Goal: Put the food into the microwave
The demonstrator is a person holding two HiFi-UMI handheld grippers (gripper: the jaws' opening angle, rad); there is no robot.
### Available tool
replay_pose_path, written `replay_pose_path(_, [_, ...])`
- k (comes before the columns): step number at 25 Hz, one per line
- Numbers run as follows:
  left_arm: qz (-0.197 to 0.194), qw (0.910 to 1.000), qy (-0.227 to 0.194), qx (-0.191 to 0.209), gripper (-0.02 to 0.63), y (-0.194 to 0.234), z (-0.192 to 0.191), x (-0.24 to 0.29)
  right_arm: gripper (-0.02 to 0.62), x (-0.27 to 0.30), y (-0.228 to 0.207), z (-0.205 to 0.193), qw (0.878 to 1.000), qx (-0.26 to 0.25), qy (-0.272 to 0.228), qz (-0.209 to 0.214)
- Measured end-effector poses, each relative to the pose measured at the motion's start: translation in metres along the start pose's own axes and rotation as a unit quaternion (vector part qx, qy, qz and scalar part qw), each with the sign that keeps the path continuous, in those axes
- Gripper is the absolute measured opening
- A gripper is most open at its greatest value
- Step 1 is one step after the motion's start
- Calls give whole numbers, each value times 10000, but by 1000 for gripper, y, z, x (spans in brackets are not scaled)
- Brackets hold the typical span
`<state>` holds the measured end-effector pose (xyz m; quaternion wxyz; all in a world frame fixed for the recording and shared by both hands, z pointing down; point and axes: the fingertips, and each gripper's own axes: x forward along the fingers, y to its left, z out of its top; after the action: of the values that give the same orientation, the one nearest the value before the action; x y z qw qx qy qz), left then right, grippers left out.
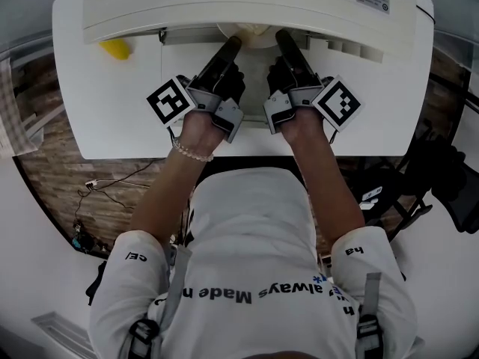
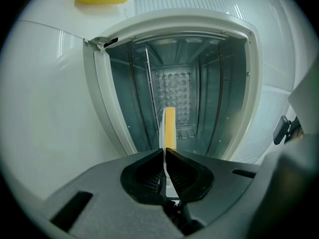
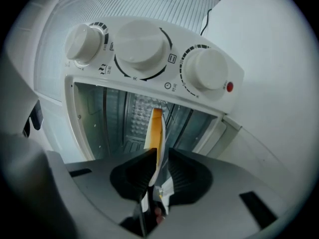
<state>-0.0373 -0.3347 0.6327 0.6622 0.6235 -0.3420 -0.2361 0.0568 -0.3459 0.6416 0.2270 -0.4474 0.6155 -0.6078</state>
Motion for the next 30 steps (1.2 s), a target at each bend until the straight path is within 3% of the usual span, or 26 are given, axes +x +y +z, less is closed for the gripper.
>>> replay_pose_path(9, [-44,10000,4,7,22,-4,7,16,44,1,12,-38,9984,61,494,262])
replay_pose_path(17, [-57,10000,80,17,23,-7,1,37,25,5,6,-16,9991,86,369,176])
replay_pose_path(30, [-45,10000,28,43,25,-11,28,36,26,33,14,-20,9982,358,408,254])
